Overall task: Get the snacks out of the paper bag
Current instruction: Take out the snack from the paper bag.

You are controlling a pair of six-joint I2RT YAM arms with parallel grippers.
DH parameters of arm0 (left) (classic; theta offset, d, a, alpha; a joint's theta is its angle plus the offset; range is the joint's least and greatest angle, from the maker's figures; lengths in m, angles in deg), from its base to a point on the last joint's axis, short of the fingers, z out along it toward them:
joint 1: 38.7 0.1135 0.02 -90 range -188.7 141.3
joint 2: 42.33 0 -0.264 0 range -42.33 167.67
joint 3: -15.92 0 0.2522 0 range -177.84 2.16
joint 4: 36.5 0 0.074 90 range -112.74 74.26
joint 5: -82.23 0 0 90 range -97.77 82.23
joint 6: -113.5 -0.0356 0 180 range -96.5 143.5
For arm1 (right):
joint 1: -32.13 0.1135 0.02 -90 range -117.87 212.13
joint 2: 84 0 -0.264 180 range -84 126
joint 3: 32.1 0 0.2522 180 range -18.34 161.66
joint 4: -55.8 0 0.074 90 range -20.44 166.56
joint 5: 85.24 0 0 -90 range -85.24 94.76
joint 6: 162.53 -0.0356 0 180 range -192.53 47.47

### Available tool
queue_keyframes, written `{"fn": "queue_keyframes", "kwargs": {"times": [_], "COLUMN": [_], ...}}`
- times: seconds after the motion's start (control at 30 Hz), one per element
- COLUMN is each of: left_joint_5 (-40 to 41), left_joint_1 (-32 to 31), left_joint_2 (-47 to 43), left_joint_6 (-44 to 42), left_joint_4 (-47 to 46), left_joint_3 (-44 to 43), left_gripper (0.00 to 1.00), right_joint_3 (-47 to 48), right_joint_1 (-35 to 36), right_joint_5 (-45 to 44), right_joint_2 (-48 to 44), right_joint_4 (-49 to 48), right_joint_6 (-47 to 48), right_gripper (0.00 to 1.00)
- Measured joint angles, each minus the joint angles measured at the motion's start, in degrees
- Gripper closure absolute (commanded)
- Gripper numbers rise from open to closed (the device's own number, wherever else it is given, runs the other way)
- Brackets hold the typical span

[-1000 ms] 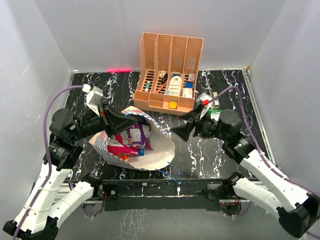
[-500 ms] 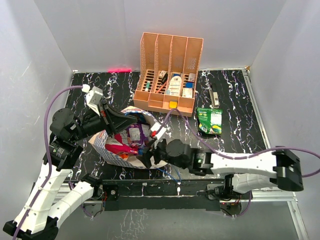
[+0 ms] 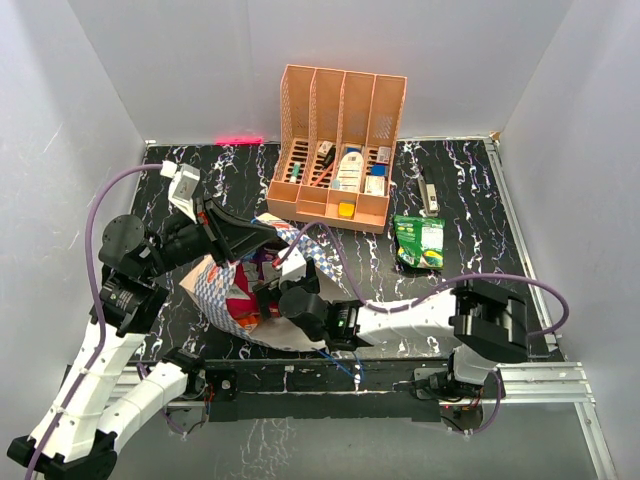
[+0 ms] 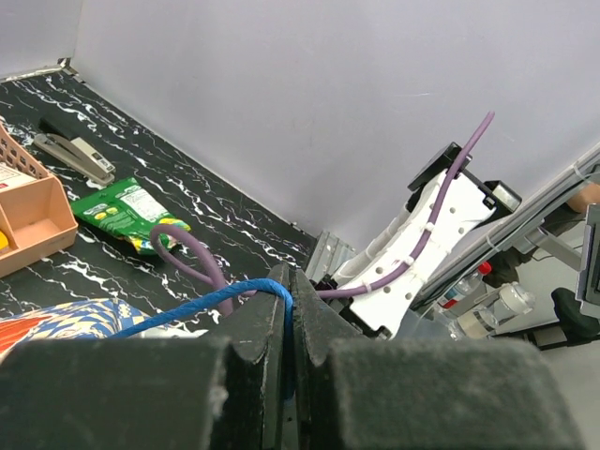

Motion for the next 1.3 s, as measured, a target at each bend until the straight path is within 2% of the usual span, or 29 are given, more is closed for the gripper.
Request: {"fn": "queue_keyframes", "kwargs": {"times": [0.07, 0.17, 0.3, 0.43, 0.83, 1.1, 1.3], "left_joint_5": [-0.1, -0.2, -0.2, -0.1, 0.3, 1.7, 5.8], "left_joint_1": [0.0, 0.0, 0.0, 0.0, 0.0, 0.0, 0.0], "left_joint_2": [0.0, 0.0, -0.1, -0.4, -0.4, -1.0, -2.1], "left_joint_6": [0.3, 0.6, 0.9, 0.6, -0.9, -2.1, -4.1], "left_joint_4": [0.0, 0.0, -0.4, -0.4, 0.4, 1.8, 4.5], "left_joint_3": [0.0, 0.2, 0.7, 0.7, 0.7, 0.7, 0.7], "left_gripper": [1.0, 1.0, 1.0, 1.0, 1.0, 1.0, 1.0], "right_joint_3": [0.7, 0.9, 1.2, 1.2, 0.3, -1.7, -6.1], "right_joint_1": [-0.4, -1.2, -1.6, -2.3, -3.5, -3.3, -3.3], "right_joint_5": [-1.6, -3.1, -4.0, -3.6, 6.0, 15.4, 20.5], "right_joint_2": [1.7, 3.5, 5.5, 5.6, 0.6, -6.3, -15.1], "right_joint_4": [-0.5, -0.7, -1.0, -0.9, -0.2, -1.5, -1.2], "right_joint_6": [-1.3, -3.1, -5.4, -6.3, -5.4, -4.3, -2.5], "right_gripper": [0.03, 0.08, 0.4, 0.59, 0.91, 0.93, 0.93]}}
